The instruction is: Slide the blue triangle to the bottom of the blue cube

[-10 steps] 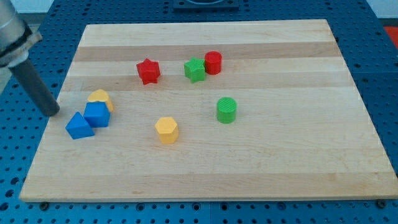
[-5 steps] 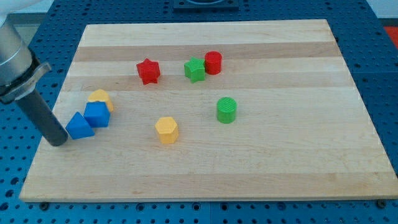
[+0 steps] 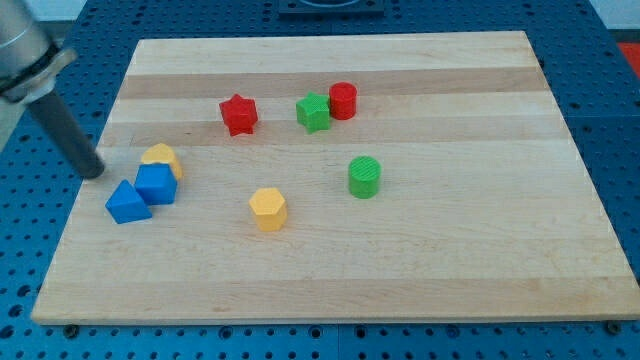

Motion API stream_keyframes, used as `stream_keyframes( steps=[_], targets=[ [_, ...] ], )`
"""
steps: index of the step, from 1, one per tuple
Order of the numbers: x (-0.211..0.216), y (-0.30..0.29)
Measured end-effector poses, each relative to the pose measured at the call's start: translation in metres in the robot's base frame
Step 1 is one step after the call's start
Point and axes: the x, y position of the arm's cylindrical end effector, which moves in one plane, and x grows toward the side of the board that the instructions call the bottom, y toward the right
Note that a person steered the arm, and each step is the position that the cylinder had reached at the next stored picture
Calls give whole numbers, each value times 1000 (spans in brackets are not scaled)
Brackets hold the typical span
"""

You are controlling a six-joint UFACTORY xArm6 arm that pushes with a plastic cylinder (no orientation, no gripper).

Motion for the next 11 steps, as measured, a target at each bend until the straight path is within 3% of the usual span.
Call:
stream_keyframes(
  steps=[3, 7, 10, 11],
  targets=[
    [28, 10],
    [103, 32],
    [111, 52],
    [107, 32]
  ],
)
